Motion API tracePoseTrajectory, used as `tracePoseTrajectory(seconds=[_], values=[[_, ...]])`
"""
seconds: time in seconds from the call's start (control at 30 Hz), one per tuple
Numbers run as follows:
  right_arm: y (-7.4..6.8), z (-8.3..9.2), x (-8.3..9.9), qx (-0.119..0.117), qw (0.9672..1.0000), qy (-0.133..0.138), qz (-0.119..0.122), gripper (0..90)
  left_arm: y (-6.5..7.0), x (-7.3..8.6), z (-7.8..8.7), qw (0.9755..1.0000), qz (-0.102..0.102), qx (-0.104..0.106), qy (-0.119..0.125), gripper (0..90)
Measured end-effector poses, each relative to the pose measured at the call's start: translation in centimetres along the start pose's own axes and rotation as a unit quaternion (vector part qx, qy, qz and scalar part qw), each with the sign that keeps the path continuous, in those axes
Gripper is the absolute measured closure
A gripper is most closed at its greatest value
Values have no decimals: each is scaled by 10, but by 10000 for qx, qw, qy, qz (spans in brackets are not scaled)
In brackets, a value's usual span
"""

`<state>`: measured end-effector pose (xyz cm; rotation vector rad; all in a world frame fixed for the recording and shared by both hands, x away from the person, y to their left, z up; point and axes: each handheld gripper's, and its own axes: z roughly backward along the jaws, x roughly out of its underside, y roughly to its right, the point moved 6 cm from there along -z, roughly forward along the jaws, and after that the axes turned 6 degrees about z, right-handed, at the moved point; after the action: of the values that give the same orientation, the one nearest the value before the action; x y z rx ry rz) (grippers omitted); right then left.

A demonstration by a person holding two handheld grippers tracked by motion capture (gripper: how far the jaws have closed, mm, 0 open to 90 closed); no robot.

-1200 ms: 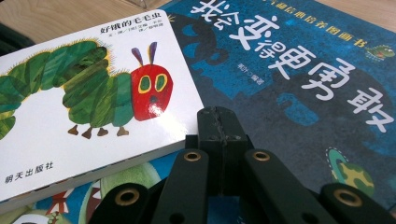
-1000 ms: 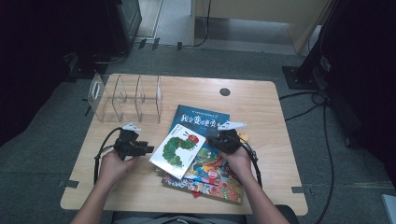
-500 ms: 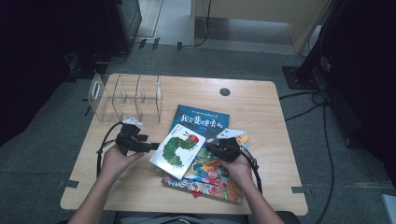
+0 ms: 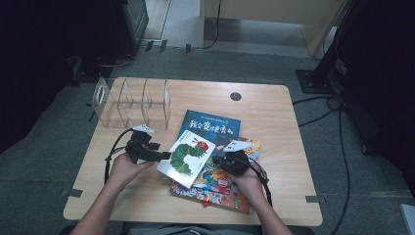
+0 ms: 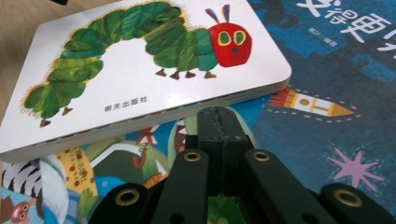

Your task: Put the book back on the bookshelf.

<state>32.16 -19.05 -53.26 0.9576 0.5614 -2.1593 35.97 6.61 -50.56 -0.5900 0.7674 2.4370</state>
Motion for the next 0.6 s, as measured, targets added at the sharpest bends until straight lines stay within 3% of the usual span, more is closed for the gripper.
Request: tracePoseTrajectory(seconds=[0.33,0.6], values=[[-18,0,4,-161,9997,75,146,900,2,2,-11,9996,-34,34,-271,286],[-26,-6,1,-191,9993,96,322,900,1,2,-16,9994,17,97,-339,286]])
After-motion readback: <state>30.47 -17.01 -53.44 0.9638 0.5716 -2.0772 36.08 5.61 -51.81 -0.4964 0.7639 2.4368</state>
